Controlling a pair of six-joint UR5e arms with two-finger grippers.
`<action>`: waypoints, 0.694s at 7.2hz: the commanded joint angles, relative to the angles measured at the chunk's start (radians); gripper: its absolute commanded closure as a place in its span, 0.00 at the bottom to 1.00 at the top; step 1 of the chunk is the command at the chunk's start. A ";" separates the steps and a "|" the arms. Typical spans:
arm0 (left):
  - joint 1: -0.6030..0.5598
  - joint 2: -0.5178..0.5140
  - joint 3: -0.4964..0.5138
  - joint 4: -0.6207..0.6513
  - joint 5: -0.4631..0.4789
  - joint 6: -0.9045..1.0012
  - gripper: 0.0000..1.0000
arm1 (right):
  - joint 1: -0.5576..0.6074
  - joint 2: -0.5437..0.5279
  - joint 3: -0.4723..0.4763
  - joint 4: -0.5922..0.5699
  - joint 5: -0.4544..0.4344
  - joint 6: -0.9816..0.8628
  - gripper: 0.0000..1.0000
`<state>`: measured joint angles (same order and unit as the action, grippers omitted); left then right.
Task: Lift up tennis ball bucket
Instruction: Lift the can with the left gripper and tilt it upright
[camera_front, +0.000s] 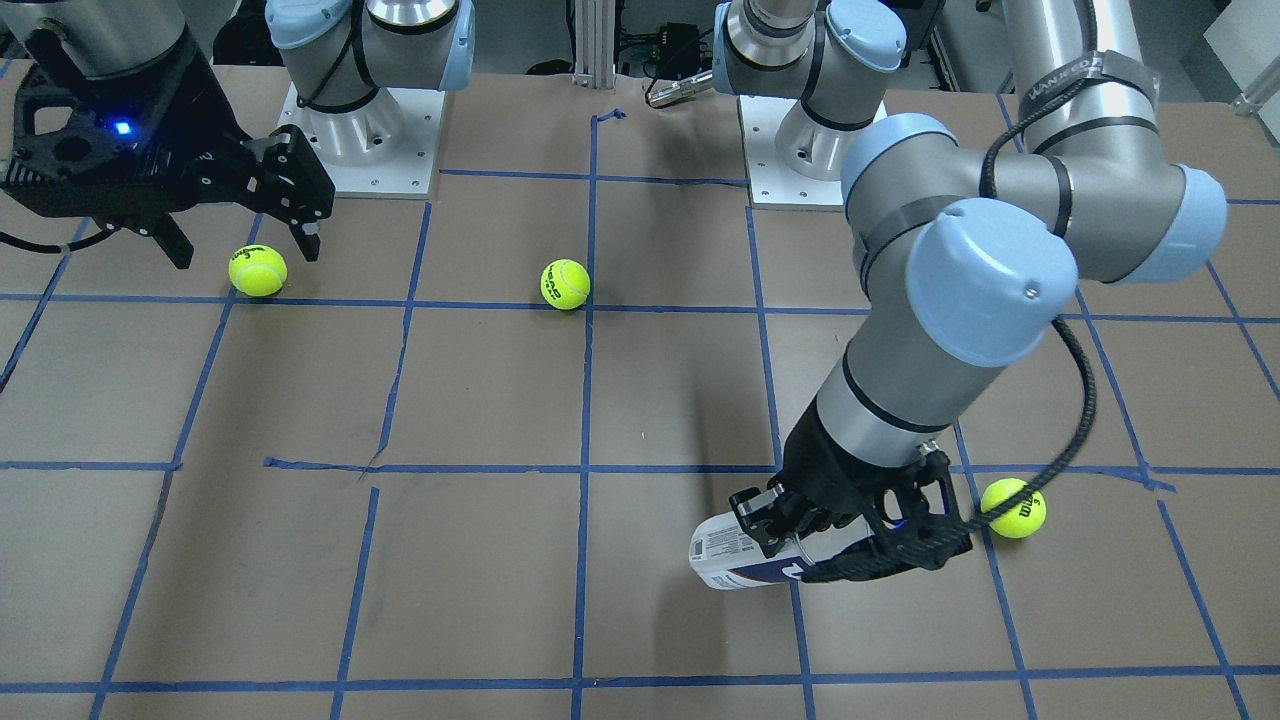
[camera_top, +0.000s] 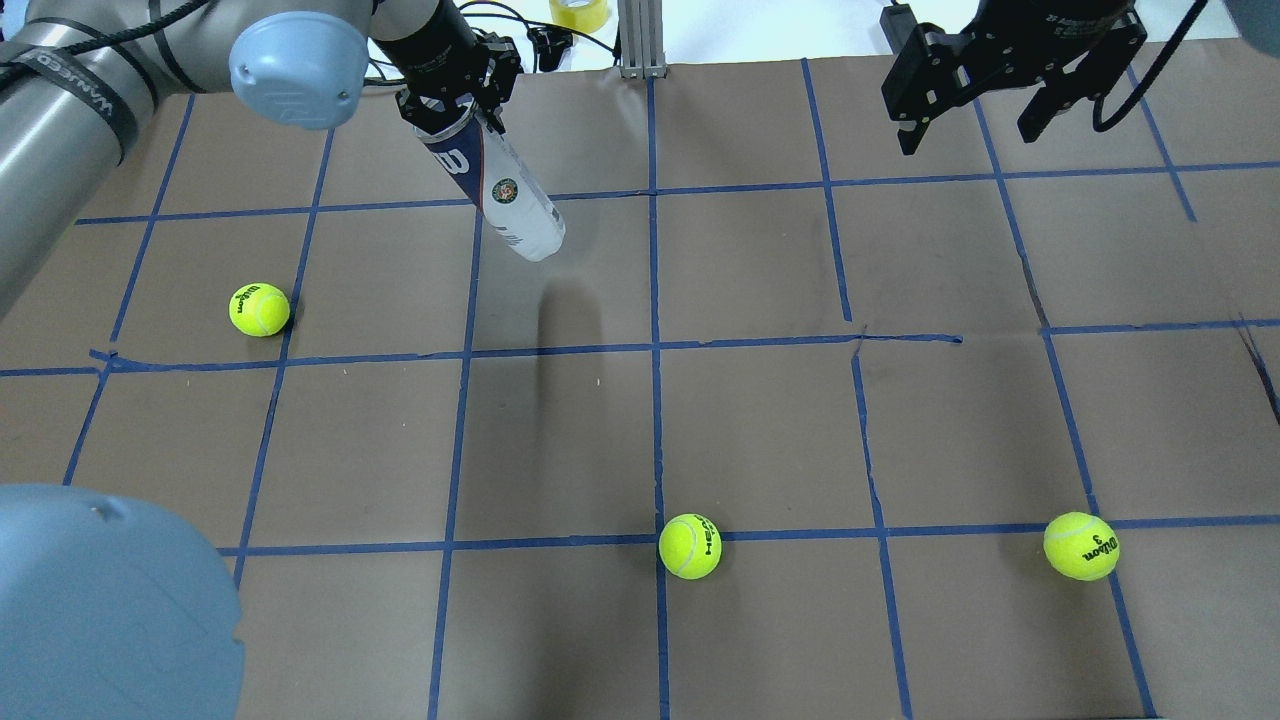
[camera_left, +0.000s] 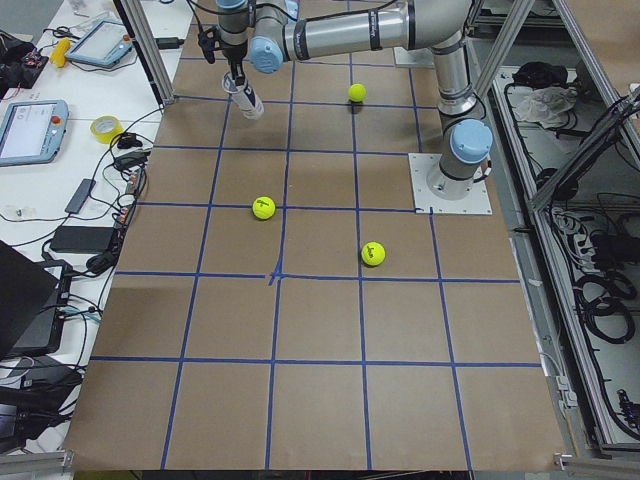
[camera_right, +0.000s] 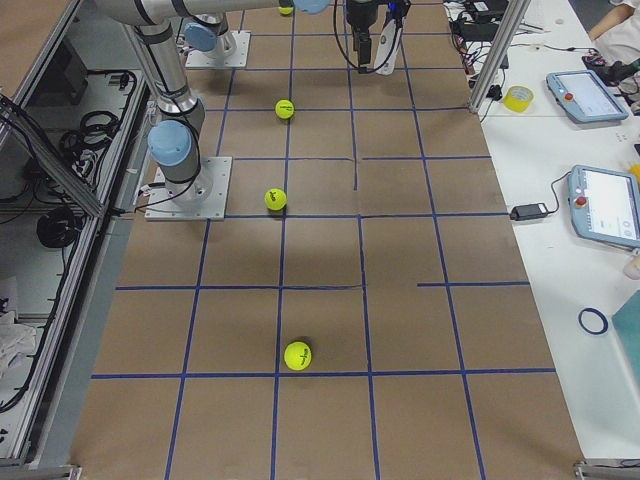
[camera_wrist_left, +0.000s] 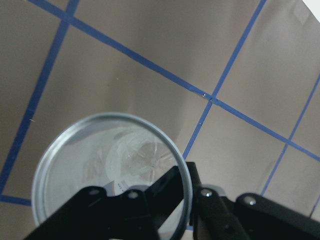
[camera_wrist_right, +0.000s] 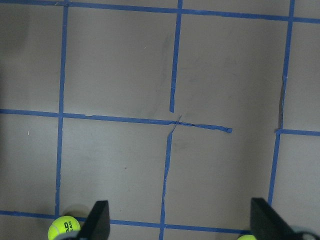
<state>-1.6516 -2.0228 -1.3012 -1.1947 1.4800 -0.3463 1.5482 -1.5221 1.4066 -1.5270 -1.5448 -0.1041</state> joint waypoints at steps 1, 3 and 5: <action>-0.068 -0.014 0.005 0.029 0.128 0.169 1.00 | 0.000 0.002 0.000 -0.004 0.002 -0.006 0.00; -0.094 -0.016 -0.062 0.100 0.143 0.223 1.00 | 0.000 -0.007 -0.002 -0.001 -0.004 -0.005 0.00; -0.103 -0.016 -0.127 0.222 0.137 0.241 1.00 | 0.000 -0.006 0.002 -0.001 -0.003 -0.003 0.00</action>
<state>-1.7474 -2.0389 -1.3914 -1.0387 1.6195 -0.1111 1.5478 -1.5272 1.4067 -1.5282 -1.5476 -0.1078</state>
